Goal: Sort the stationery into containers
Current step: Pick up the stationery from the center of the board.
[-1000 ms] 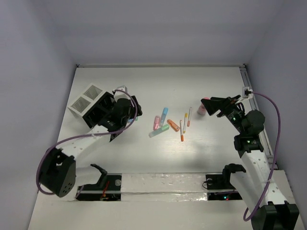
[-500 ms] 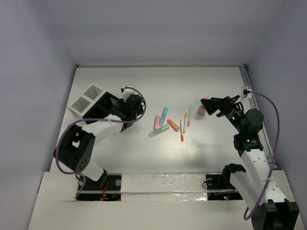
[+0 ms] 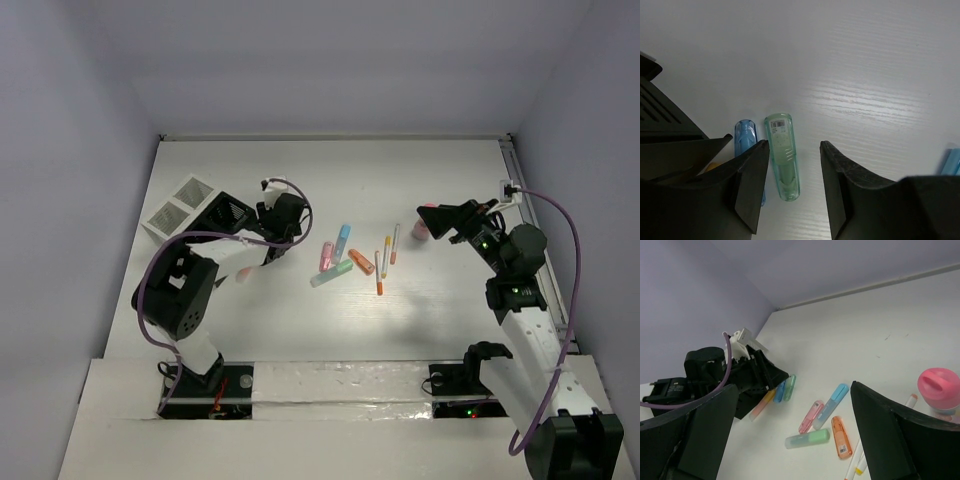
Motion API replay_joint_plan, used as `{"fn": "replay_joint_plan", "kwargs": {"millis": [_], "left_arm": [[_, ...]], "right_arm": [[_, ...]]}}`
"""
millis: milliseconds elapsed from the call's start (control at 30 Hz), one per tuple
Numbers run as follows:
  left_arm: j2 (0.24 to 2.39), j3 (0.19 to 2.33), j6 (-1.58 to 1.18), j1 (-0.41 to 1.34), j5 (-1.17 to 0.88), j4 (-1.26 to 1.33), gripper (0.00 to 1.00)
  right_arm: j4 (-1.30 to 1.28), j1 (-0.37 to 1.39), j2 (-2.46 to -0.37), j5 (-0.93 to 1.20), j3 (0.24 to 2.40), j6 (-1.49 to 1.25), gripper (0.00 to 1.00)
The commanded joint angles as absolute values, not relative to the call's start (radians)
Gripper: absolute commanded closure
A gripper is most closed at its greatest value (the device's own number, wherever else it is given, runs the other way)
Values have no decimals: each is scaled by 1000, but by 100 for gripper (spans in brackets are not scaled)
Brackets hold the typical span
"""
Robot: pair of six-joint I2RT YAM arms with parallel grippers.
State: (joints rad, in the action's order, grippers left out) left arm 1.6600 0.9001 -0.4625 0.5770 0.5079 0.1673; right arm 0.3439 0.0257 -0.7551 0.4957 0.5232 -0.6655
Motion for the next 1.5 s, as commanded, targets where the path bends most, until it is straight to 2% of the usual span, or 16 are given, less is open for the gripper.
{"fn": "replay_joint_plan", "kwargs": {"millis": [0,1133,1267,1467], "left_arm": [[1681,951,-443,581,546,183,58],[1838,980,-433,540,509,233,63],[1851,982,-436,531,497,245,69],[1836,996,-446,531,474,253,90]], "right_arm": [[379,21,-750,506,534,-658,0],[393,21,-746,526,529,-675,0],[394,21,-744,531,528,-678,0],[393,21,-739,531,528,-678,0]]}}
